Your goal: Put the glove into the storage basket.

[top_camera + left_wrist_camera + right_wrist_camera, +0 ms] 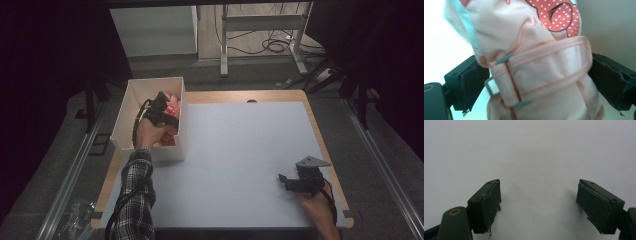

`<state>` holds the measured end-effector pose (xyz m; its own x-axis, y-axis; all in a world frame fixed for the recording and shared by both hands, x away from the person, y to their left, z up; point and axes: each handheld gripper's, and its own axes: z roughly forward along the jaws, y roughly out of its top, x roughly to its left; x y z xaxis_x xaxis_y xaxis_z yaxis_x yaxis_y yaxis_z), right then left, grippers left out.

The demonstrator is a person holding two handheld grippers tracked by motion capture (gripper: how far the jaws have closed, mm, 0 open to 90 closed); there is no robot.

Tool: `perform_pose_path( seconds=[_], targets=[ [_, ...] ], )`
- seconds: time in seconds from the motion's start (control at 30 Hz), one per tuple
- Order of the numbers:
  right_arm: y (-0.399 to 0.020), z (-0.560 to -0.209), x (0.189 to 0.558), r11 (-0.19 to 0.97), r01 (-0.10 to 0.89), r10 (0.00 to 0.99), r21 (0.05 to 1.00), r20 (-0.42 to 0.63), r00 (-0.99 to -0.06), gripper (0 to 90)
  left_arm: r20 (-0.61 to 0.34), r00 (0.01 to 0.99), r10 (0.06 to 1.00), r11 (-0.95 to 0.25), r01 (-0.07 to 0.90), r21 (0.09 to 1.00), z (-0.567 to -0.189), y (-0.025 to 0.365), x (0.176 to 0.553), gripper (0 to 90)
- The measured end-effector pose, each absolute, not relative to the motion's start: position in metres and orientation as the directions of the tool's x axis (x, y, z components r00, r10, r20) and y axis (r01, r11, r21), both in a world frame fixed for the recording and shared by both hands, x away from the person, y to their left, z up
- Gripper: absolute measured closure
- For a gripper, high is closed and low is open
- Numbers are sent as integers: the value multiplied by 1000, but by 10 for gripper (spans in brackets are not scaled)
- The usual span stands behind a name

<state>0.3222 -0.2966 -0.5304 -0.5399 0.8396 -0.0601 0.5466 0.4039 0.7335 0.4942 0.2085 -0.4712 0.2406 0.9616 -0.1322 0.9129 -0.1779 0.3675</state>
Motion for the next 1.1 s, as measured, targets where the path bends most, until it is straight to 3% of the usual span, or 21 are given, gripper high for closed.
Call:
perform_pose_path(
  seconds=[0.57, 1.1],
  targets=[
    [-297, -530, 322, 403, 548, 840, 734, -59, -539, 199, -26, 300, 954, -252, 841, 479, -449, 217, 470, 34],
    [-296, -530, 322, 403, 547, 840, 734, -60, -539, 199, -6, 343, 939, -279, 775, 567, -428, 225, 441, 30]
  ],
)
